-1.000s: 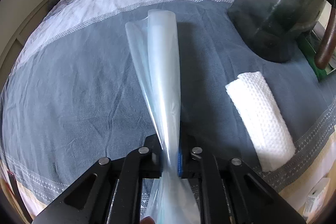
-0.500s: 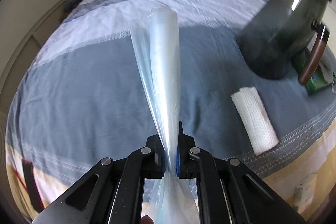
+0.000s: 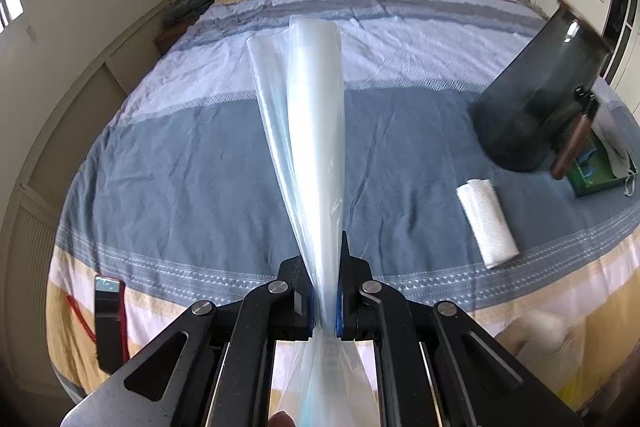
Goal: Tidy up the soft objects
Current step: 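Carry the clear strip and yellow towel over the green tray with both tools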
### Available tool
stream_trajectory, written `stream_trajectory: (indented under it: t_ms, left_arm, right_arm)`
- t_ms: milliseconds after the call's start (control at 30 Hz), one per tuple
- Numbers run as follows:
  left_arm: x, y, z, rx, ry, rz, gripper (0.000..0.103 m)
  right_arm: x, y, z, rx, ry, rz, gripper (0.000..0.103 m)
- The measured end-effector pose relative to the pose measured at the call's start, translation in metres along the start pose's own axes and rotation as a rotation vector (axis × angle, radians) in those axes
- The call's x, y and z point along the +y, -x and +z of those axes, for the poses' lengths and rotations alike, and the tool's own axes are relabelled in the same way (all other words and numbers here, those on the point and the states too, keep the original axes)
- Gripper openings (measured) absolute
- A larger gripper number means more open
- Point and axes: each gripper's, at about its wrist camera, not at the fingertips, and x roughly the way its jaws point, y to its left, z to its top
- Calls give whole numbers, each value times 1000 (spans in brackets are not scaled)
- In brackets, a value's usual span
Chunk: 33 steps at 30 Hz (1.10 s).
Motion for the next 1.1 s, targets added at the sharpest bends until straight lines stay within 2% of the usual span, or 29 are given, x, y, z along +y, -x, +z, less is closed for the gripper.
stream_trajectory:
  t_ms: [200,300,600,733,900,1100]
  left_arm:
    - [-19,48,-4,-62,-7,-23,5]
    - [-42,75,-5,-94,-12,-65,5]
    - [-136,160,-1,-180,-66,-210,5]
    - [-183,185,1,-186,-84,-284,5]
    - [-250,192,7,-178,-114,-370,5]
    - [-308,159,24,-99,-80,-426,6]
  right_arm:
    - [-37,37,-6,-50,-28,-54,15]
    - [-72,58,-11,-79,-88,-92,15]
    - [-163,145,-35,-195,-206,-187,15]
    - [-204,192,-56,-240,-240,-245,15]
    - [-264,232,-84,-265,-279,-325,15]
    - [-316,255,-96,-267,-284,-392,16]
